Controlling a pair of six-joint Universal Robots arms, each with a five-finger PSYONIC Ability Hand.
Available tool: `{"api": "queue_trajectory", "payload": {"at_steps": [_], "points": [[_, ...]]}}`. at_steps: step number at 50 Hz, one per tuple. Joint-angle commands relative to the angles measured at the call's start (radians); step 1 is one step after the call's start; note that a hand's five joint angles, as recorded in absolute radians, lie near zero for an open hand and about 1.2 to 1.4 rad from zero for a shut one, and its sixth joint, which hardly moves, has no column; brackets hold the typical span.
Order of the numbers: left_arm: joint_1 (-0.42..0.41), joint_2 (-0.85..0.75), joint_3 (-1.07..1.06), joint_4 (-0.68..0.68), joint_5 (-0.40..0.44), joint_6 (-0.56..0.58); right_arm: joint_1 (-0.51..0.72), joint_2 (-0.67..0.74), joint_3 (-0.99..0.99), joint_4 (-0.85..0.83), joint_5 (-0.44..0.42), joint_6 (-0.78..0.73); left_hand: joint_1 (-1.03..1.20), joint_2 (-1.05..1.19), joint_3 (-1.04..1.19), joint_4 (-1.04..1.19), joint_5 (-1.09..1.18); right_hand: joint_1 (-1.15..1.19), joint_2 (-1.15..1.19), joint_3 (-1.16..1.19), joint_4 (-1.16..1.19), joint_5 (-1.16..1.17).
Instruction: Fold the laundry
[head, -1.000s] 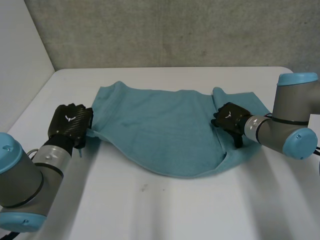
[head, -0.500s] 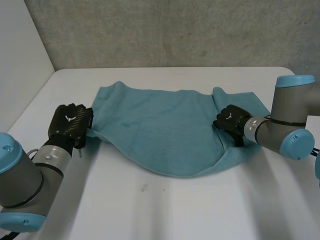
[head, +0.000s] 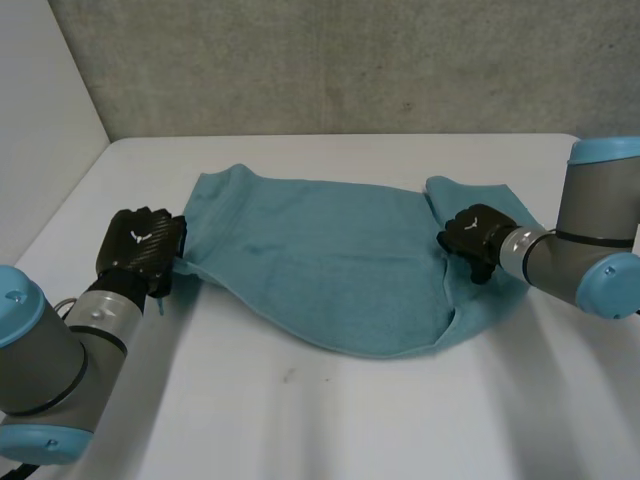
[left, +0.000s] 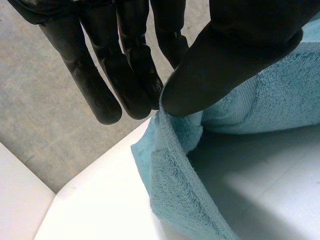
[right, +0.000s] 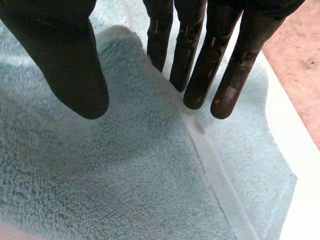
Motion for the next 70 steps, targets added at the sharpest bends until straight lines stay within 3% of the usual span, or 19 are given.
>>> {"api": "queue_trajectory", "payload": {"at_steps": [1, 6, 14, 18, 29, 43, 56, 61, 70], "points": [[-0.001, 0.000, -0.001, -0.002, 0.000, 0.001, 0.000, -0.086, 0.010, -0.048, 0.000, 0.149, 0.198, 0.178, 0.179, 0.179, 0.180, 0.158, -0.024, -0.029, -0.029, -0.040], [-0.001, 0.000, -0.001, -0.002, 0.000, 0.001, -0.002, -0.115, 0.033, -0.080, -0.001, 0.229, 0.198, 0.178, 0.179, 0.179, 0.180, 0.141, -0.042, -0.047, -0.047, -0.058], [-0.001, 0.000, -0.001, -0.002, 0.000, 0.001, 0.001, -0.112, 0.053, -0.080, -0.011, 0.232, 0.198, 0.178, 0.179, 0.179, 0.180, 0.109, -0.074, -0.079, -0.079, -0.090], [-0.001, 0.000, -0.001, -0.002, 0.000, 0.001, 0.003, -0.110, 0.054, -0.083, -0.011, 0.223, 0.198, 0.178, 0.179, 0.179, 0.180, -0.076, -0.259, -0.263, -0.264, -0.275], [-0.001, -0.005, -0.001, -0.002, 0.000, 0.001, 0.009, -0.057, 0.053, -0.083, -0.055, 0.117, 0.198, 0.178, 0.179, 0.179, 0.180, -0.112, -0.295, -0.299, -0.300, -0.310], [-0.001, -0.005, 0.001, -0.002, 0.000, 0.001, 0.009, -0.008, 0.043, -0.086, -0.037, 0.062, 0.198, 0.178, 0.179, 0.179, 0.180, 0.020, -0.162, -0.167, -0.168, -0.178], [-0.001, -0.005, 0.001, 0.000, 0.000, 0.003, 0.007, -0.003, 0.043, -0.083, -0.043, 0.062, 0.198, 0.178, 0.179, 0.179, 0.180, 0.308, 0.125, 0.121, 0.120, 0.109], [-0.001, -0.006, 0.001, 0.000, 0.000, 0.001, 0.003, -0.003, 0.045, -0.083, -0.040, 0.062, 0.198, 0.178, 0.179, 0.179, 0.180, 0.015, -0.168, -0.172, -0.173, -0.184], [-0.001, -0.006, 0.001, 0.000, 0.000, 0.001, 0.007, -0.003, 0.045, -0.086, -0.041, 0.065, 0.198, 0.178, 0.179, 0.179, 0.180, 0.017, -0.165, -0.170, -0.171, -0.181]]}}
